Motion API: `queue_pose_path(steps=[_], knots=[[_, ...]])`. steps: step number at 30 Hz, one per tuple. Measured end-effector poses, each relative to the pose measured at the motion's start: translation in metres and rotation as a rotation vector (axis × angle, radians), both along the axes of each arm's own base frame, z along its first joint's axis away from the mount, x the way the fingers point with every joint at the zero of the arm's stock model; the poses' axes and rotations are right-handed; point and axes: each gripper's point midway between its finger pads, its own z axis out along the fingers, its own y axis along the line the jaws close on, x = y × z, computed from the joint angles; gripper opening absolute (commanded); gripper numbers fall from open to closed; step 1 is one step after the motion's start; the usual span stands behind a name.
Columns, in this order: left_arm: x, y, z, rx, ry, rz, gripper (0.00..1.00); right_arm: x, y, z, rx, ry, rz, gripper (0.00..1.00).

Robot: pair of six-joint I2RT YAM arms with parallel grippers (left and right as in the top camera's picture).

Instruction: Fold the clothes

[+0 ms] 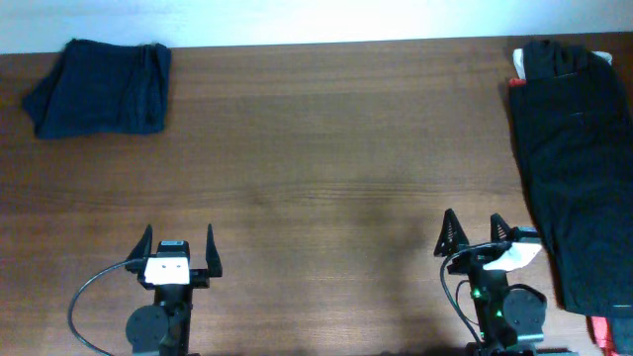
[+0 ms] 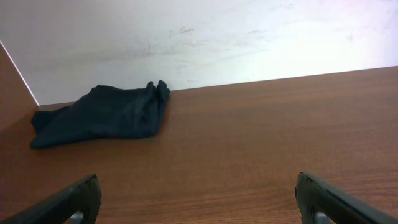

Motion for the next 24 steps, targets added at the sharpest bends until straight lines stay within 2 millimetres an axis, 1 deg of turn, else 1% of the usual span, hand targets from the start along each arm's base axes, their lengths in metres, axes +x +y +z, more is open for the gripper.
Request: queue_pose_path(steps=[11,16,20,24], knots=[[0.0000,0.0000,0.0000,0.000,0.000,0.000,0.99,-0.0001,0.0002,-0.0007,-0.129,0.000,0.011,0.99],[0.0000,0.0000,0.0000,0.000,0.000,0.000,0.99,-0.0001,0.0003,-0.0007,-0.211,-0.002,0.017,0.99],[0.0000,0.0000,0.0000,0.000,0.000,0.000,0.99,-0.0001,0.0003,-0.0007,-0.311,-0.004,0.025,0.99],[0.0000,0.0000,0.0000,0.000,0.000,0.000,0.99,-0.0001,0.0002,-0.0007,-0.361,-0.005,0.028,0.99]])
